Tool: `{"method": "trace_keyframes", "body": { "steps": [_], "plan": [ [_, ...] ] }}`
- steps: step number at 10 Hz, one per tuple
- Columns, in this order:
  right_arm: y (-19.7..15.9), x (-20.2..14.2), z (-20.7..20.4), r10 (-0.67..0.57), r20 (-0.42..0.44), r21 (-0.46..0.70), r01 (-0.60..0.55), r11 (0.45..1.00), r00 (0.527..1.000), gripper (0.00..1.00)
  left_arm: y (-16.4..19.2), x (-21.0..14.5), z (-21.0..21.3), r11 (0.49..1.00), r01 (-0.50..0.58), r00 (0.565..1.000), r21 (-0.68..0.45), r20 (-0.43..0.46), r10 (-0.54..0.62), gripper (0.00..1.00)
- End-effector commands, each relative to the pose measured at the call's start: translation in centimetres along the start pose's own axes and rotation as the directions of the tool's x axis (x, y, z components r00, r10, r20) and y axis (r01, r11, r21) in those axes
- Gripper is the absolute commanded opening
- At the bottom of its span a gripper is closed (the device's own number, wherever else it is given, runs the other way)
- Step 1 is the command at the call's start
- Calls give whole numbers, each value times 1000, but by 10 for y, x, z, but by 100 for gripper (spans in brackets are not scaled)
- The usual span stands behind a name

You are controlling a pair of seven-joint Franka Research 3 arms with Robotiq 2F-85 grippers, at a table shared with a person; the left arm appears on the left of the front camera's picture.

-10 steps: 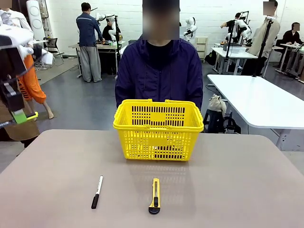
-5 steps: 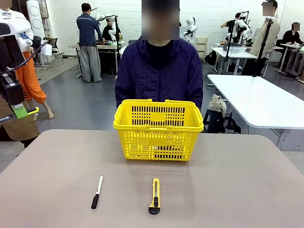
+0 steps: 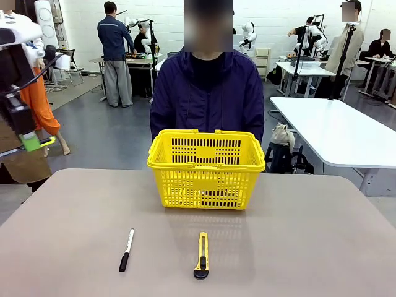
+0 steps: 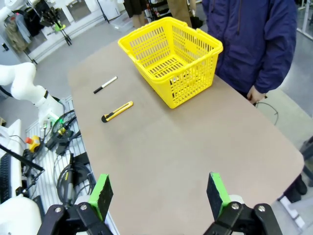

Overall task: Place the items the person wants into the basket.
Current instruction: Pick up the item the person points to and place it in the Market Basket.

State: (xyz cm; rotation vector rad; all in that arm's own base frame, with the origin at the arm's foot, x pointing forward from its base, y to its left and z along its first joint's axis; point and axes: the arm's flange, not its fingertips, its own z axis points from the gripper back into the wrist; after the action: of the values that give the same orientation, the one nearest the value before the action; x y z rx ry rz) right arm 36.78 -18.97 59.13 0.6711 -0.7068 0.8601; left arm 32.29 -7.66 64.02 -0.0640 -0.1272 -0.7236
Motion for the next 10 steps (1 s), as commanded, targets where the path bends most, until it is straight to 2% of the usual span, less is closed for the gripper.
{"method": "trace_keyframes", "body": {
  "steps": [1, 4, 6, 8, 10],
  "plan": [
    [-2, 2, 1, 7, -4, 5, -7, 1000, 1000, 100, -5, 78, 4, 994, 108, 991, 23, 70, -109, 12],
    [-2, 2, 1, 7, -4, 5, -7, 1000, 1000, 100, -32, 234, -15, 973, 196, 980, 123, -60, -190, 12],
    [-2, 2, 1, 7, -4, 5, -7, 1000, 1000, 100, -32, 306, -39, 963, 221, 972, 157, -112, -205, 12],
    [-2, 2, 1, 7, -4, 5, -7, 1000, 1000, 100, -34, 350, -64, 949, 289, 957, 130, -71, -281, 12],
    [-2, 2, 1, 7, -4, 5, -7, 1000, 1000, 100, -38, 366, -84, 928, 339, 937, 154, 34, -348, 12]
  ]
}}
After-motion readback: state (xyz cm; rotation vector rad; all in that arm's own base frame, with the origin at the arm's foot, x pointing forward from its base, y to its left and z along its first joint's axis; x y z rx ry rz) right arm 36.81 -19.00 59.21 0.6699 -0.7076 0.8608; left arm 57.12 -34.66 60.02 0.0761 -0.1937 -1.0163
